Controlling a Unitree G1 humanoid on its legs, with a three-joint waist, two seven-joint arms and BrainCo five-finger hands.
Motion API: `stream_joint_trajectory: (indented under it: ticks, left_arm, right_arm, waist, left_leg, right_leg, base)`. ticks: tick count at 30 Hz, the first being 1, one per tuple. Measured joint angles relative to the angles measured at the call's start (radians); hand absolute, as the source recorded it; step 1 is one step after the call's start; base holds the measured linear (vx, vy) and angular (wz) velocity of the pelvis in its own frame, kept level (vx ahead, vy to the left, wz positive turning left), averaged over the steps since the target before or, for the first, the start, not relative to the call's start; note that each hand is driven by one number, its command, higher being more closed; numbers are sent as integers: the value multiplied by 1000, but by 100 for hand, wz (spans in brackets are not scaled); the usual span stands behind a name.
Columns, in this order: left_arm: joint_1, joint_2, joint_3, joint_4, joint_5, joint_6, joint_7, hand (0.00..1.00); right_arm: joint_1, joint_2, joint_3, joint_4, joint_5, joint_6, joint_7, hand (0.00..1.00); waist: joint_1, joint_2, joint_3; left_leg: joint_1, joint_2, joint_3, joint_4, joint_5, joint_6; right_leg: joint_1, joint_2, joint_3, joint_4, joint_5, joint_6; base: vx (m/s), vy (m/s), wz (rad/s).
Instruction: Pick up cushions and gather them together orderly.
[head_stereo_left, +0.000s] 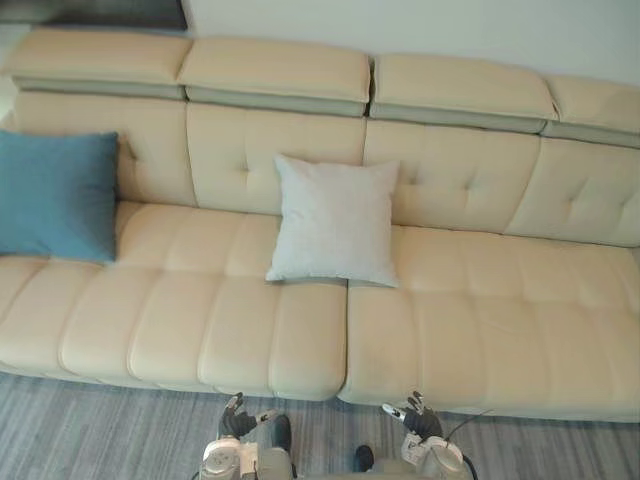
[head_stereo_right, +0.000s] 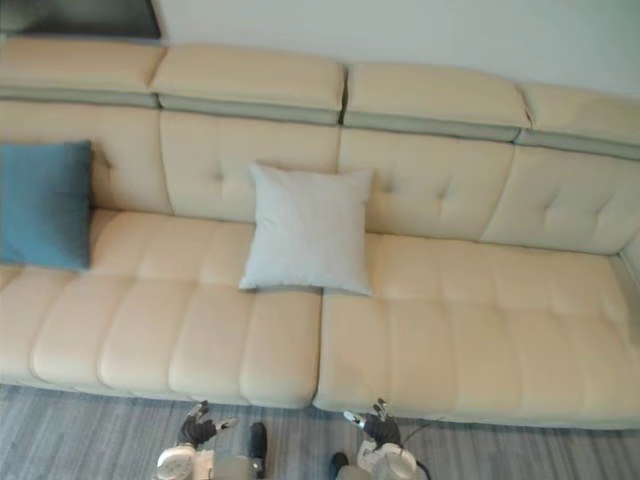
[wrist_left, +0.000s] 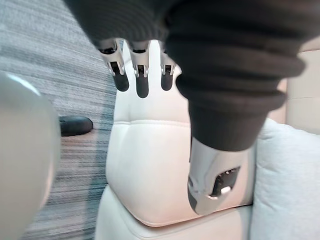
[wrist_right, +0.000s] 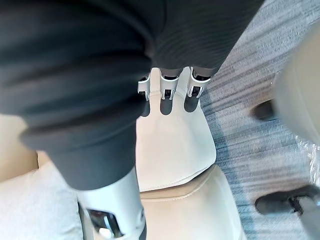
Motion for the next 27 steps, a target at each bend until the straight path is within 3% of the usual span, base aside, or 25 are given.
stream_joint_trajectory:
  ticks: [1, 2, 3, 4, 6, 9, 10, 11, 12, 13, 16, 18, 20, 21, 22, 24, 27]
  left_arm:
    - [-1, 0, 0, -3, 0, 0, 1, 0]
    - [-2, 0, 1, -15, -1, -1, 1, 0]
    - [-7, -1, 1, -19, -1, -3, 1, 0]
    - [-15, -10, 0, -19, -2, -3, 2, 0]
    - [-20, -23, 0, -12, -3, -3, 3, 0]
    - [-24, -33, -1, -9, -18, -1, 7, 0]
    - [-24, -40, -2, -11, -18, -1, 9, 0]
    - [-25, -38, -2, -12, -18, 0, 8, 0]
    - [-36, -37, 3, -24, -19, -1, 9, 0]
    - [-44, -41, 17, -23, -20, 1, 11, 0]
    - [-43, -42, 25, -10, -22, 5, 11, 0]
    - [-39, -42, 25, -9, -23, 5, 11, 0]
    - [-25, -47, 24, -8, -23, 6, 11, 0]
    - [-21, -27, 21, -11, -23, 5, 10, 0]
    - [-20, -22, 19, -9, -22, 6, 11, 0]
    - [-19, -20, 1, -6, -21, 5, 12, 0]
    - [-24, -15, -21, 22, -20, 4, 11, 0]
  right_arm:
    - [-1, 0, 0, -1, 0, -1, 0, 0]
    - [-6, 0, 0, -2, 0, -4, -2, 0]
    - [-13, 0, 0, -2, 0, -7, -3, 0]
    - [-29, -2, 0, 0, 0, -6, -8, 0]
    - [-44, -10, 1, 0, 0, -8, -13, 0]
    - [-46, -21, 1, 0, 1, -7, -20, 0]
    - [-48, -33, 0, 0, 1, -7, -24, 0]
    - [-42, -32, 0, -1, 1, -6, -26, 0]
    - [-29, -36, -4, -1, 1, -7, -31, 0]
    - [-30, -49, -9, -2, 1, -7, -33, 0]
    - [-10, -57, -8, -6, 2, -5, -32, 0]
    - [23, -51, -8, -5, 2, -2, -32, 0]
    - [30, -49, -14, -2, 2, 1, -31, 0]
    - [33, -17, -24, -2, 2, 3, -29, 0]
    - [38, -3, -27, 0, 3, 2, -25, 0]
    - [40, -3, -39, 1, 3, 2, -25, 0]
    - [33, -2, -37, 7, 2, 1, -21, 0]
  waist:
    - [7, -4, -2]
    - [20, -17, -7]
    - [26, -25, -10]
    - [31, -20, -7]
    - [34, 14, 4]
    - [32, 41, 21]
    - [27, 60, 32]
    - [23, 48, 38]
    - [27, 33, 37]
    - [27, 30, 39]
    - [21, 35, 43]
    - [19, 34, 41]
    - [6, 50, 25]
    - [-9, 4, 13]
    - [-17, -15, 0]
    - [-19, -10, -3]
    - [-20, 2, -11]
  left_leg:
    - [-14, 0, 1, 21, 2, -3]
    - [-49, -7, 5, 64, 2, -3]
    - [-81, -15, 7, 94, 2, -4]
    - [-101, -12, 7, 105, 12, -18]
    - [-126, 4, 1, 104, 34, -48]
    - [-141, 19, -16, 104, 83, -71]
    - [-145, 24, -49, 88, 138, -81]
    - [-146, 21, -61, 82, 152, -86]
    - [-169, 12, -71, 179, 79, -96]
    - [-208, -1, -82, 344, -42, -84]
    - [-206, 1, -132, 610, -240, -92]
    - [-173, 7, -181, 693, -330, -100]
    - [-134, -3, -196, 609, -413, -84]
    - [-126, -43, -190, 542, -384, -73]
    - [-125, -70, -190, 497, -349, -56]
    - [-126, -96, -187, 472, -328, -40]
    - [-98, -104, -163, 415, -300, -35]
  right_leg:
    - [20, -10, -5, -2, 3, -4]
    - [74, -24, -9, -86, 31, -28]
    - [120, -27, -3, -186, 44, -29]
    - [156, -16, -9, -280, 10, -27]
    - [187, 5, -37, -371, -36, -31]
    - [190, 22, -71, -373, -97, -24]
    - [189, 33, -96, -360, -98, -24]
    - [184, 24, -113, -359, -101, -35]
    - [172, 7, -138, -355, -123, -74]
    - [152, -8, -159, -348, -145, -78]
    - [112, -13, -142, -297, -145, -77]
    - [101, -13, -136, -274, -148, -70]
    - [90, -3, -114, -272, -158, -25]
    - [72, -27, -85, -292, -152, -25]
    - [67, -30, -58, -330, -125, -36]
    - [73, -42, -39, -368, -88, -20]
    - [94, -45, -3, -441, -31, -26]
  base:
    - [8, -123, -3]
    - [-68, -95, 1]
    - [-156, -179, -1]
    - [-162, -157, -5]
    - [-214, -157, -5]
    - [-288, -190, 13]
    - [-295, -153, 32]
    - [-264, -105, 28]
    - [-212, -82, -2]
    - [-192, -62, -24]
    - [-162, 74, -39]
    - [-156, 225, -25]
    - [-111, 272, -15]
    - [-66, 153, 17]
    - [-81, 122, 24]
    - [-79, 131, 16]
    - [-49, 121, -13]
